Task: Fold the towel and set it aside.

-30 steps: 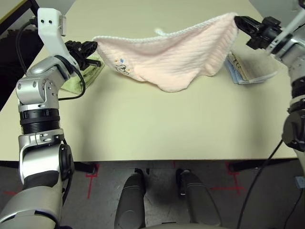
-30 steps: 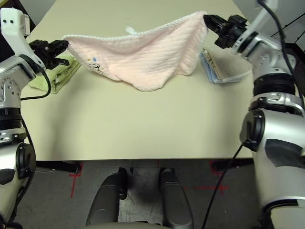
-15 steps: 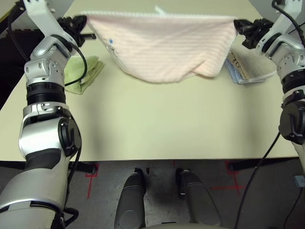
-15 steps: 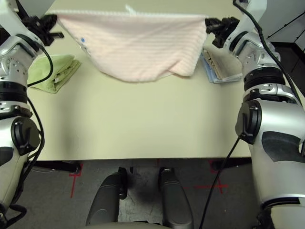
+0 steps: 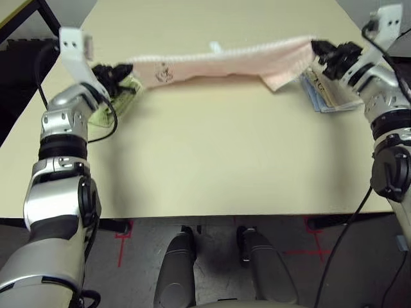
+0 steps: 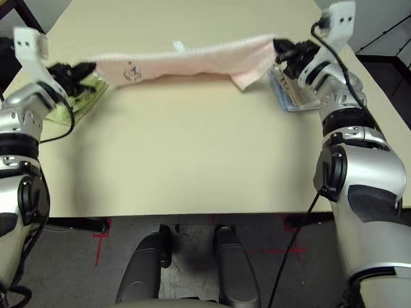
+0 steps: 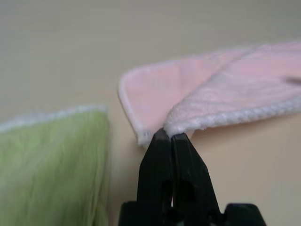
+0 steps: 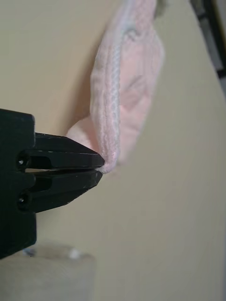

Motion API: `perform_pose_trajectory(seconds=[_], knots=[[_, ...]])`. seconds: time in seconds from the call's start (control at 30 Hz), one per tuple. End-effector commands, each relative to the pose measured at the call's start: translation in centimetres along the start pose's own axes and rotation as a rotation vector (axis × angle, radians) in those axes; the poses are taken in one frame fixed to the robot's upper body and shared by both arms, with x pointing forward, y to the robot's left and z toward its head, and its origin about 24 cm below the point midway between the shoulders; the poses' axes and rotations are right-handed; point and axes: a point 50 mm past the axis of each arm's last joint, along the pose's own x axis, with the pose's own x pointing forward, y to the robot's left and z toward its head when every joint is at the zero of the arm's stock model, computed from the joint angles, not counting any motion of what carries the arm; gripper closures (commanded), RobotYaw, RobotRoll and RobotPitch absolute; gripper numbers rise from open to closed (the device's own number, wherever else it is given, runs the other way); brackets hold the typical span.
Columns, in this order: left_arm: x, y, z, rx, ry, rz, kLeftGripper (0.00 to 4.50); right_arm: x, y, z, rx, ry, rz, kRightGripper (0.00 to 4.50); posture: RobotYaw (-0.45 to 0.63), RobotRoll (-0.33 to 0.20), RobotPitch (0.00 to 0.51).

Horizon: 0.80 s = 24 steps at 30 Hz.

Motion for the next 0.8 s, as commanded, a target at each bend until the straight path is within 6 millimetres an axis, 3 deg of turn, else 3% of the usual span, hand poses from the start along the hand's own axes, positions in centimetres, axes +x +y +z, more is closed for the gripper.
perform_pose_trajectory(seconds=[0.03,0.17,0.47,0.8], knots=[[-0.9,-0.4,-0.4,0.032,0.114,-0.056,4.48,-0.8,0.2,-0.6,-0.071,0.113,0.109,4.5,0.01,0.0,0.218],[-2.4,-0.6,-1.0,0.069,0.256,-0.137,4.48,-1.9,0.8,-2.0,-0.232,0.312,0.296,4.5,0.0,0.0,0.218],[-6.5,-1.5,-2.5,0.278,0.588,-0.43,4.48,-4.2,1.1,-3.3,-0.384,0.547,0.55,4.5,0.01,0.0,0.217],[-7.8,-0.9,-1.5,0.413,0.624,-0.509,4.48,-6.1,0.4,-2.7,-0.455,0.614,0.605,4.5,0.01,0.0,0.216]])
